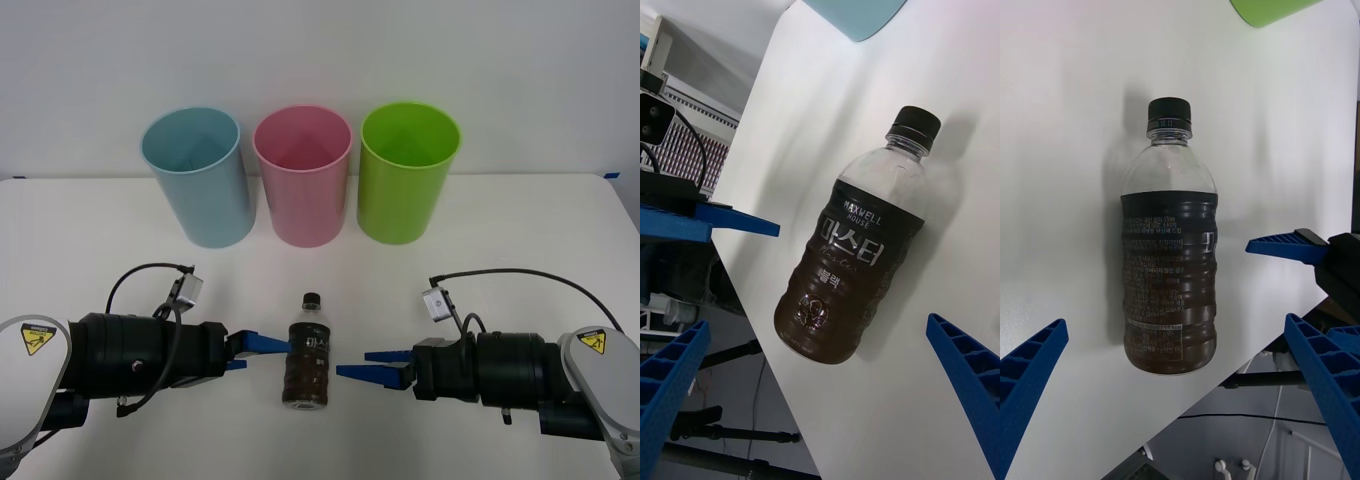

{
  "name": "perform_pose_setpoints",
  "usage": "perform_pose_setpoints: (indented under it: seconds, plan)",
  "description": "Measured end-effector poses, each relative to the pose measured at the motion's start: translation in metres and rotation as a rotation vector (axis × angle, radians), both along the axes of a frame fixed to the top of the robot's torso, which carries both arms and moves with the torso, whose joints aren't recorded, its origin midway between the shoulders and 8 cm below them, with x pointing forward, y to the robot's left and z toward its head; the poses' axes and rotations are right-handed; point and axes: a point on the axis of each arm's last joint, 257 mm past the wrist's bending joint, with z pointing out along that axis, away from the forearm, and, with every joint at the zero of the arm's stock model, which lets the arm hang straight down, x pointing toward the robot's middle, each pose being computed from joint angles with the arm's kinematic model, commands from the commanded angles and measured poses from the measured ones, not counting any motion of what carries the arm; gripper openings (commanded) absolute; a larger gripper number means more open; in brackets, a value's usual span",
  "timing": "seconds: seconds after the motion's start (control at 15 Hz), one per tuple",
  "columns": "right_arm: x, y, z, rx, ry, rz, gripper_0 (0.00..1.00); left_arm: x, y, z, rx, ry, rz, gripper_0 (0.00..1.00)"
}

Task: Put cans in the blue bin and PET bottles in the pink bin and trash in the green bin.

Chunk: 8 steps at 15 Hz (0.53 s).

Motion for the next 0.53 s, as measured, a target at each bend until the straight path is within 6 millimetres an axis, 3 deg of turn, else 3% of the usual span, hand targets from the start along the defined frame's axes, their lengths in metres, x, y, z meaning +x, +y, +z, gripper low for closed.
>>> perform_pose_setpoints:
  seconds: [0.53]
  plan:
    - [0.0, 0.0, 0.0, 0.0, 0.0, 0.0, 1.0, 0.005, 0.013, -0.004, 0.053, -0.109, -0.071, 1.0]
